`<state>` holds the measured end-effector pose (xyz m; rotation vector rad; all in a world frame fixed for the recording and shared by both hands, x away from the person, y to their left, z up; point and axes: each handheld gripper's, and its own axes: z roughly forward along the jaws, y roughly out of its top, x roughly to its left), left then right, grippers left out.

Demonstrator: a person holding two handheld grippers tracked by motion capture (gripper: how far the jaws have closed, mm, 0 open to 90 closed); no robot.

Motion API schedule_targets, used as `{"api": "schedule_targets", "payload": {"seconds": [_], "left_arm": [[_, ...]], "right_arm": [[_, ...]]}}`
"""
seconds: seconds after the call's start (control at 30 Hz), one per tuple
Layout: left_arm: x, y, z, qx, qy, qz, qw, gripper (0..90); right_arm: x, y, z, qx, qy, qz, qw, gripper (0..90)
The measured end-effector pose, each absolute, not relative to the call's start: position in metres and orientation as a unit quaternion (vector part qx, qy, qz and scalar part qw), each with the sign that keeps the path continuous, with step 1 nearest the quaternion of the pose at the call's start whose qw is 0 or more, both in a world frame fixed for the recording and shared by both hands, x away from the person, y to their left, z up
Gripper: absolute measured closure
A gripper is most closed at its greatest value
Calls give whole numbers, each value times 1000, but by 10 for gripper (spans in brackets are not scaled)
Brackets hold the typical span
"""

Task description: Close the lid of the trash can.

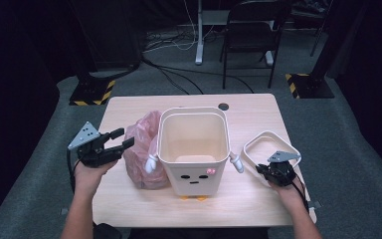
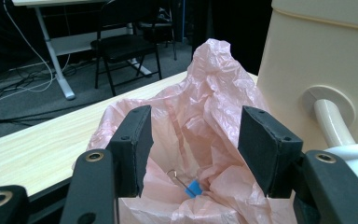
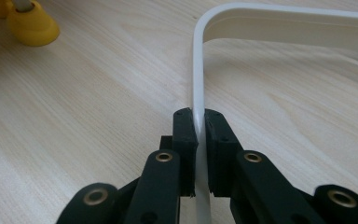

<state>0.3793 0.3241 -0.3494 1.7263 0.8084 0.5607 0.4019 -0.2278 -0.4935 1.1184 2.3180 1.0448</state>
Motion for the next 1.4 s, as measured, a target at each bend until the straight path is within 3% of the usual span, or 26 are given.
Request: {"api": "schedule_targets", "payload": {"seconds": [0.8, 1.4], "left_arm": [[376, 320, -346, 733, 333, 234, 545, 445], [374, 320, -344, 736, 330, 232, 544, 445]], "right_arm": [[394, -221, -461, 357, 838, 385, 149, 838], [383, -226, -416, 351, 823, 418, 157, 839]]}}
